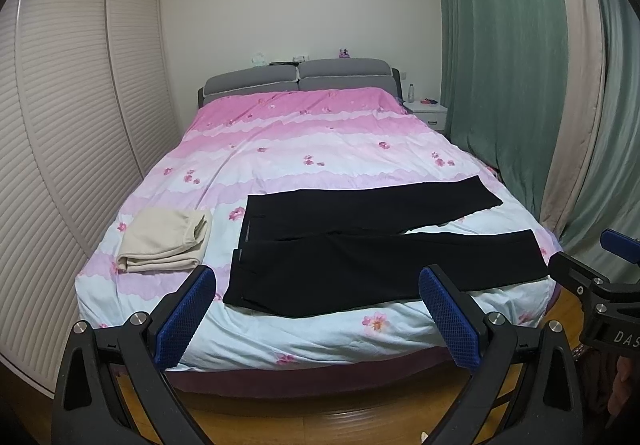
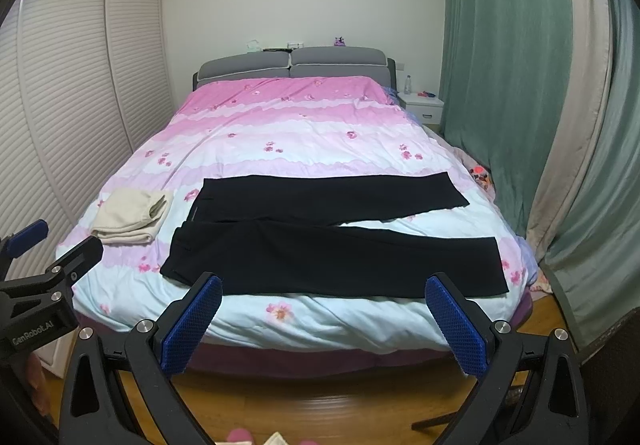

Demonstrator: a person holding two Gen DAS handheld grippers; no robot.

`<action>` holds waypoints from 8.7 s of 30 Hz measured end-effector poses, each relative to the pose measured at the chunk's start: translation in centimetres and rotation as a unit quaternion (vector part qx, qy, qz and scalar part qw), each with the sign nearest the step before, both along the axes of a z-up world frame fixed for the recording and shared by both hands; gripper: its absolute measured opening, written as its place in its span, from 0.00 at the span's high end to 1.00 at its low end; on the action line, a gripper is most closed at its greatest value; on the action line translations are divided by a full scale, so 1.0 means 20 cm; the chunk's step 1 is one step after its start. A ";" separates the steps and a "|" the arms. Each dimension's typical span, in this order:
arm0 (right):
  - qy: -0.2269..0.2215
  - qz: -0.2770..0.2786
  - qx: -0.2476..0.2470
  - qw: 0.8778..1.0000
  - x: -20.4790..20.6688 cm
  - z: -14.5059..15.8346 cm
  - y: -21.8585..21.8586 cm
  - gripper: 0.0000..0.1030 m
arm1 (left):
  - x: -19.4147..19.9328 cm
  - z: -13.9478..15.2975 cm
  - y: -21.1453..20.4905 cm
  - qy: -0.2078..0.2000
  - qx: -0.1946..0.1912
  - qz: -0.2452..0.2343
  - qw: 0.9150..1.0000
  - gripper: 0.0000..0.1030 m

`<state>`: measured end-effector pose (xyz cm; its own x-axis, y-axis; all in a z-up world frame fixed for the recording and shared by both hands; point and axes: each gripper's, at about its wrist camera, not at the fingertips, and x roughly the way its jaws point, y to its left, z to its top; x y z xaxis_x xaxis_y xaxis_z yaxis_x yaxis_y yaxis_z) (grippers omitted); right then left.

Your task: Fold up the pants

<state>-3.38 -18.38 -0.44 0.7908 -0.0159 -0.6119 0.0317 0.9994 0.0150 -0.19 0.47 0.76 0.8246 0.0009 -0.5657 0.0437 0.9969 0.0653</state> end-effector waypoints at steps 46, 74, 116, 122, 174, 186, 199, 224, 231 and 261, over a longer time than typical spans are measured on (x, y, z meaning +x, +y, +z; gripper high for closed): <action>-0.004 0.013 0.000 1.000 0.00 0.04 0.02 0.00 | 0.00 0.02 0.03 -0.004 -0.003 0.002 1.000 0.00; 0.071 0.077 0.010 0.994 0.33 -0.34 0.21 0.00 | 0.25 -0.38 0.34 0.064 0.029 0.101 0.992 0.00; 0.178 -0.012 0.103 0.979 1.29 -1.86 0.60 0.11 | 1.44 -1.97 0.73 0.269 -0.092 0.084 0.955 0.15; 0.175 -0.017 0.107 0.979 1.39 -1.85 0.57 0.57 | 1.47 -1.89 0.76 0.285 -0.121 0.093 0.946 0.71; 0.253 0.107 0.007 0.962 3.61 -1.49 0.59 0.90 | 3.49 -1.61 0.78 0.333 -0.038 0.095 0.938 0.88; 0.245 0.129 0.098 0.956 3.55 -1.31 0.54 0.41 | 3.48 -1.29 0.81 0.271 -0.076 0.090 0.955 0.25; 0.156 0.064 0.075 0.983 2.77 -0.80 0.08 0.32 | 2.72 -0.77 0.21 0.181 0.021 -0.145 0.973 0.25; 0.281 -0.151 0.156 0.935 1.32 -1.40 -1.04 0.32 | 1.82 -1.42 -0.89 0.336 -0.001 -0.205 0.919 0.25; 0.282 -0.249 0.231 0.897 1.07 -1.63 -1.08 0.32 | 1.84 -1.58 -0.99 0.337 0.033 -0.241 0.910 0.25; 0.208 -0.294 0.304 0.882 1.00 -1.57 -1.07 0.94 | 1.96 -1.48 -1.18 0.370 -0.027 -0.327 0.869 0.85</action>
<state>16.59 -39.74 -31.93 0.4598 0.0834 -0.8841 0.6710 0.6195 0.4074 38.97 -23.22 -28.81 0.0496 -0.3737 -0.9262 0.6116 0.7445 -0.2676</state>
